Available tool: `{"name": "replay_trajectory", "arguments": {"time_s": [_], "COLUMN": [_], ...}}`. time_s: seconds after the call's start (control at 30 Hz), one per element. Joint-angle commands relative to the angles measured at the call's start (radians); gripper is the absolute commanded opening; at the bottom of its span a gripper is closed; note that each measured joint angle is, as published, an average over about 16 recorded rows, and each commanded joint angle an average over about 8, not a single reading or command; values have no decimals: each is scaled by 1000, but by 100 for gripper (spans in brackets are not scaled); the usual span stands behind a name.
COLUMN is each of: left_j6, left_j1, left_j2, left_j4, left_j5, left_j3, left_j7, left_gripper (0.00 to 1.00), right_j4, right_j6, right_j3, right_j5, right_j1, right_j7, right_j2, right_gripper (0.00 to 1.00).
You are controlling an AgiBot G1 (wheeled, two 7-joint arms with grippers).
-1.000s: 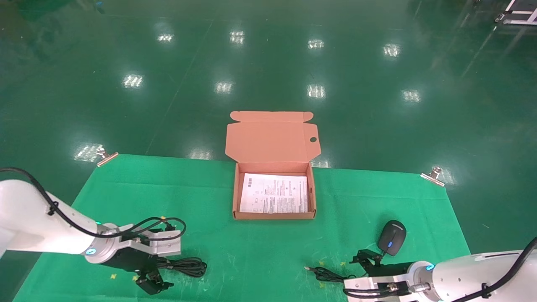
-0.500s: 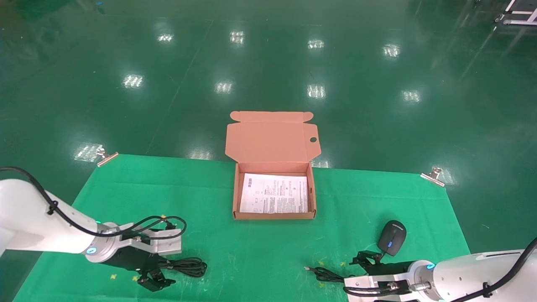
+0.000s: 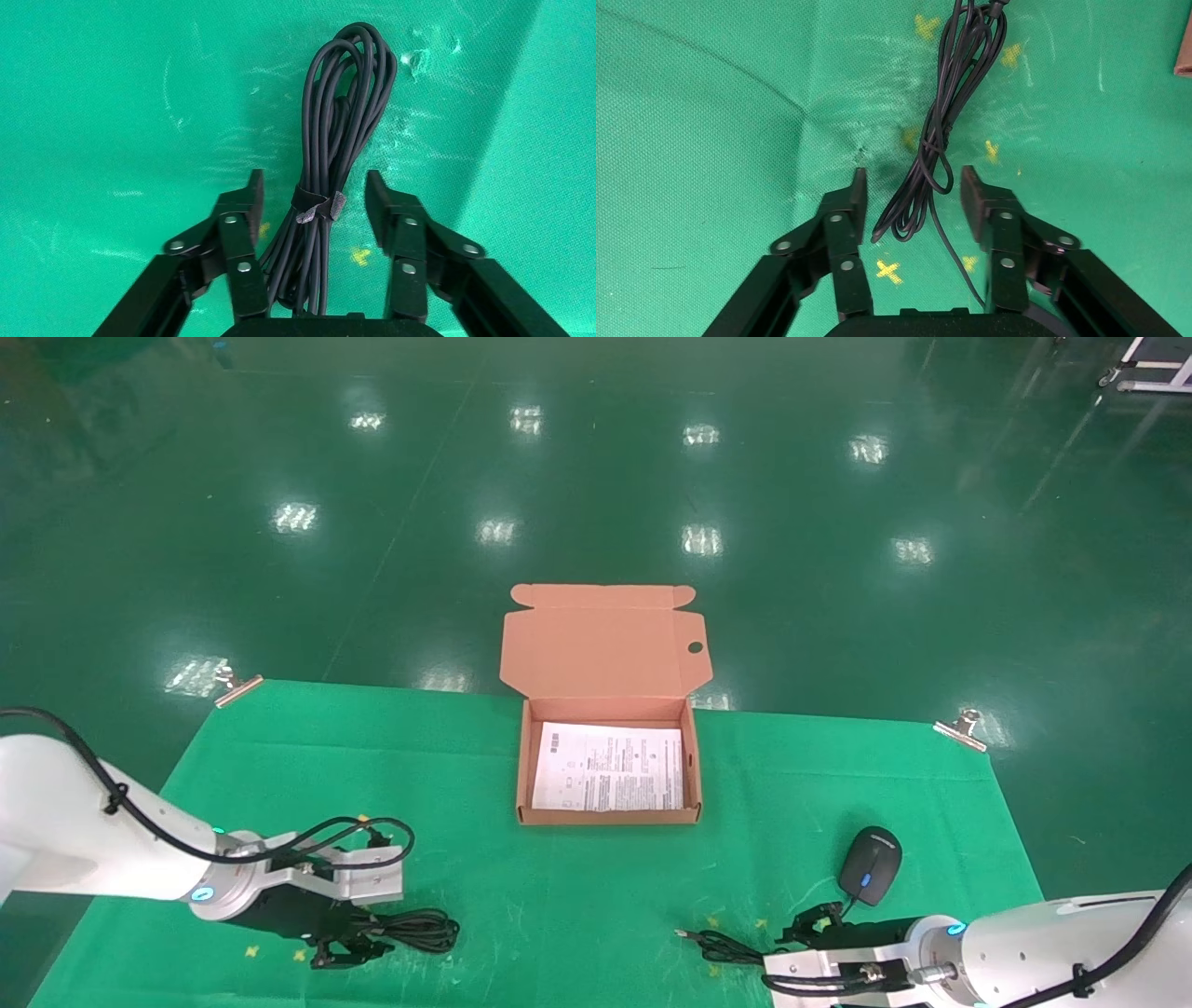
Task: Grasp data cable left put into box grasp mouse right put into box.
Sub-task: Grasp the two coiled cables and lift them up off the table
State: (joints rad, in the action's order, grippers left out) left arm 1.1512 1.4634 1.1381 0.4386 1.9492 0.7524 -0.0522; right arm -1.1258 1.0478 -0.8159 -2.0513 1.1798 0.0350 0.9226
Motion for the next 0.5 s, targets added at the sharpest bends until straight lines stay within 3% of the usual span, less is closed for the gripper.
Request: {"name": "replay_trajectory", "arguments": {"time_s": [0.03,0.5], "left_j6": [0,1], "left_j1": [0,-1], "left_j2": [0,-1], "left_j4": [1,4], "left_j5": [0,1], "left_j3": [0,1], "left_j7": [0,1], "left_gripper": [0,0], "right_j4": [0,-1], "right_j6": [1,2], "right_j3": [0,0], "right_j5": [0,1], "right_j1": [0,1], "right_j7": [0,1], "right_j2": [0,0], "right_gripper": [0,0]}}
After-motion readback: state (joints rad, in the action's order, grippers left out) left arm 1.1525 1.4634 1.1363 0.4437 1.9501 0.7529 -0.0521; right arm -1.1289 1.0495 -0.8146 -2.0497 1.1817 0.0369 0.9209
